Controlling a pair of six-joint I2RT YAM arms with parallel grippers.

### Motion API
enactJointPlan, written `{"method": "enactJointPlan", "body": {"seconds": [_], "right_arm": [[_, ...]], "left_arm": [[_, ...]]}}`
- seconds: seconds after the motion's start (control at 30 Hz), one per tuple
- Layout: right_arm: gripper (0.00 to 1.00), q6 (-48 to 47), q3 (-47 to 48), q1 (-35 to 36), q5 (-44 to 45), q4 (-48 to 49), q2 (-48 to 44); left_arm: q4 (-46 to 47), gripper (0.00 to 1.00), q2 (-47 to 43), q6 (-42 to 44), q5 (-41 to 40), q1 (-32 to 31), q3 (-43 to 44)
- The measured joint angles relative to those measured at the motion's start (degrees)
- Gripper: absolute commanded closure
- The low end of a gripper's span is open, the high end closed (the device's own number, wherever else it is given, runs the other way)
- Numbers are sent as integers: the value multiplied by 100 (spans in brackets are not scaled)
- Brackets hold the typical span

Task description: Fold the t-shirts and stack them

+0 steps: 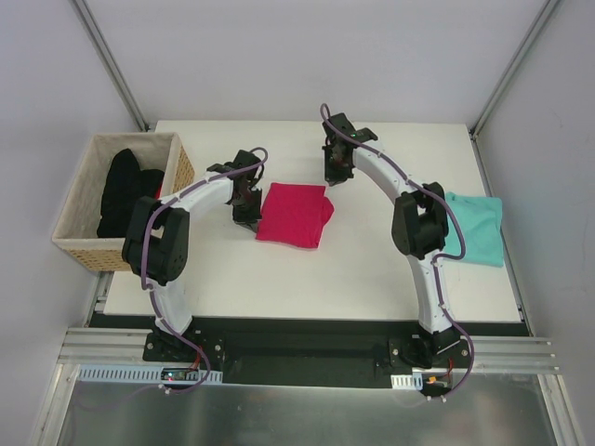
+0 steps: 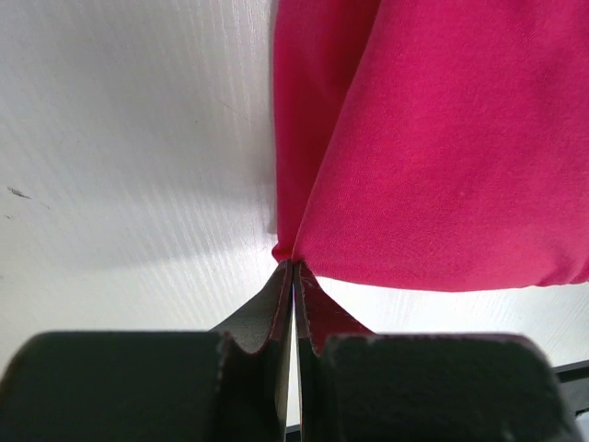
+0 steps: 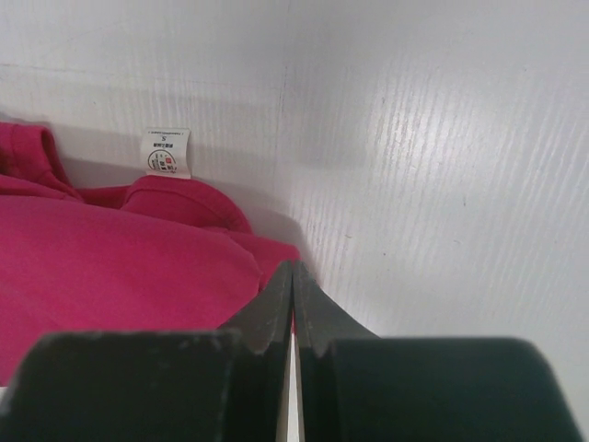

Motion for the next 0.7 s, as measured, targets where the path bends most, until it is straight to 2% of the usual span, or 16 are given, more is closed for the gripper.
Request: {"method": "enactJointPlan", "body": {"seconds": [0.33,0.37,0.47,0.57,0.7], "right_arm": [[99,-66,0,-109,15,0,0],[96,-66,0,-118,15,0,0],[71,-61,0,-127,39,-2,0],[56,-55,-37,-125,92,11,-4],[54,-59,-144,-125,96,13,-9]], "left_arm": [[4,100,-39,-4,-2,37,-57],[7,100,-39,-4,0,37,-57],[4,100,-39,-4,0,37,-57],[7,100,-39,-4,2,37,-57],[7,100,-39,-4,9,37,-57]]}}
